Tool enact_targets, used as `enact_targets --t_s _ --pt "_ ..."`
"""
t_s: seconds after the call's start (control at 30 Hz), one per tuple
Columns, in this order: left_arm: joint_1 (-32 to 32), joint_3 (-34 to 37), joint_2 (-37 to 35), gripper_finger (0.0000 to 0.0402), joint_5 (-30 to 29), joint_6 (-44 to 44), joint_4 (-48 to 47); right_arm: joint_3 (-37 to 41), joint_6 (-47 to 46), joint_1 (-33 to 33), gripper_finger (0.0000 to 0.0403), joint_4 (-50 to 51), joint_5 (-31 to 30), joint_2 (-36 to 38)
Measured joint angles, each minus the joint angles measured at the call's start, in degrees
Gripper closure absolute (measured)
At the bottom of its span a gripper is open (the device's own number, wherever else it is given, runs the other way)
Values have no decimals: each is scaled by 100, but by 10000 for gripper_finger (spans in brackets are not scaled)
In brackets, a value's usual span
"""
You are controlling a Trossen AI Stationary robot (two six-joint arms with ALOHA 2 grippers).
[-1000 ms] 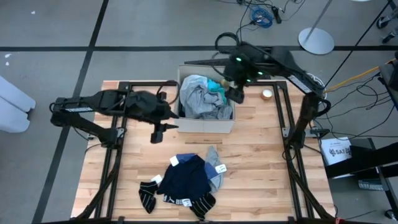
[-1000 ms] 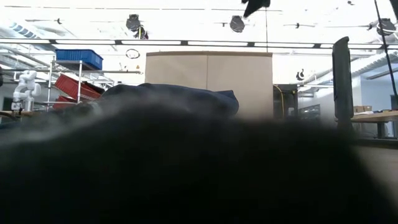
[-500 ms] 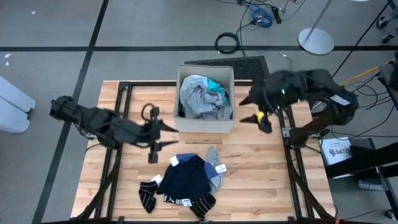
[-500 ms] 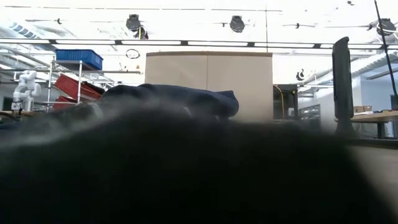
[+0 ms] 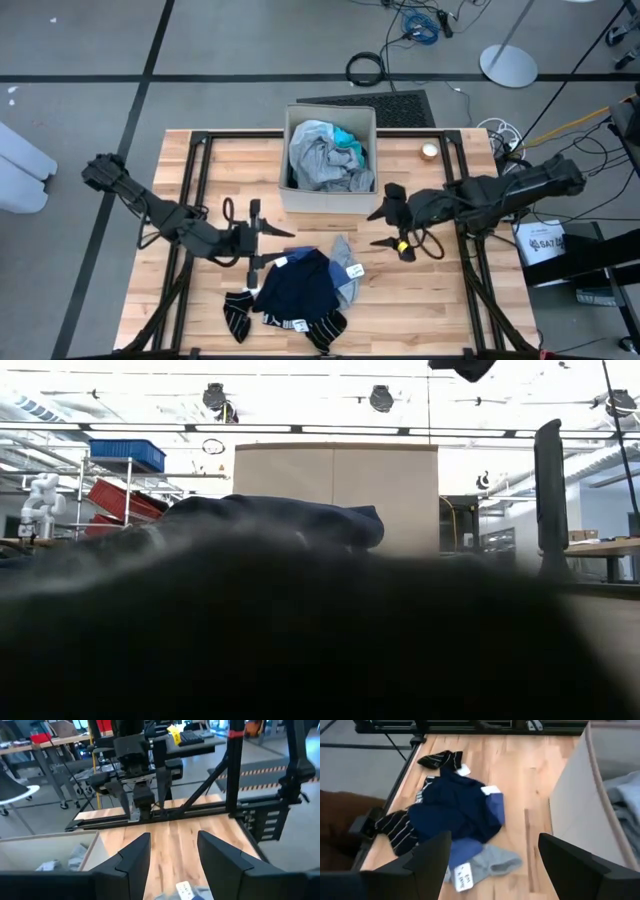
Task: Sort clothes
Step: Put the blue boxer into the laundry bin
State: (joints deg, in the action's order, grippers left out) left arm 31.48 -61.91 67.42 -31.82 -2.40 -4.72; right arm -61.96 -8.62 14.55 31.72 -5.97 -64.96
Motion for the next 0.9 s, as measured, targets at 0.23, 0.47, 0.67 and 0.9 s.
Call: enact_targets --t_s 0.23,0.47,0.67,0.9 --pt "-43 0 6 228 -14 9 147 -118 173 -109 115 -505 -26 6" --pt "-341 0 49 228 -17 -249 79 -122 468 -107 115 -860 -8 4" --pt "-829 -2 381 228 1092 483 -1240 -122 526 -123 115 -459 142 -174" --pt "-1446 -2 1051 228 2594 376 -1449 -122 1270 -142 115 -822 156 -576"
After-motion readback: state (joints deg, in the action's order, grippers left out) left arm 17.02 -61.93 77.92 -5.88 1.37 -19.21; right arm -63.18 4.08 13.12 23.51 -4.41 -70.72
